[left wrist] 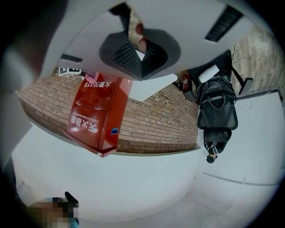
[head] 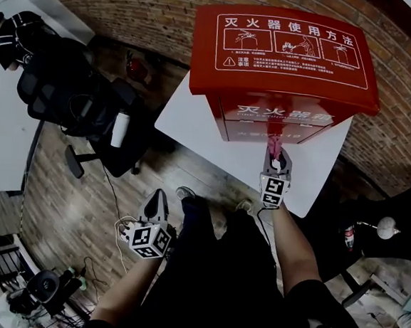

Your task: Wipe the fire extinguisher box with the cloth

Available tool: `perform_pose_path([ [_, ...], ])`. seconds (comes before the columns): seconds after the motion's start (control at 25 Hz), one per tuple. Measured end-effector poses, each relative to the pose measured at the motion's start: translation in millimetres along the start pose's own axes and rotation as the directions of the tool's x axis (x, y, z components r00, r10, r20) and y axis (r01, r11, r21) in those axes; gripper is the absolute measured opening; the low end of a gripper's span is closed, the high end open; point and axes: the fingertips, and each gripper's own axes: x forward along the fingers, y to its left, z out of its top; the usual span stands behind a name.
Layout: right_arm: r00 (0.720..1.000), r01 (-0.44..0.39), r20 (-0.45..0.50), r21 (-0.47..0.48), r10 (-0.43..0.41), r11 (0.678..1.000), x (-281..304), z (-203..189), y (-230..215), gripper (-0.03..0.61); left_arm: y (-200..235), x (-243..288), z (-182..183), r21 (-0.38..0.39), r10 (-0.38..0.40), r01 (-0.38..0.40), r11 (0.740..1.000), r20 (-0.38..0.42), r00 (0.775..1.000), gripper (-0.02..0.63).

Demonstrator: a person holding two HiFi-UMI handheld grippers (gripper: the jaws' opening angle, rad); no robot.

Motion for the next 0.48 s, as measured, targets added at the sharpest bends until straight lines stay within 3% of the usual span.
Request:
perform_pose_path([
  [0.48,0.998,-0.067,0.007,0.006,0.067,0.998,7,11,48,0.112,26,-21,-5,-0.028,0.041,-0.041,0.999,0.014,0.999,0.028],
])
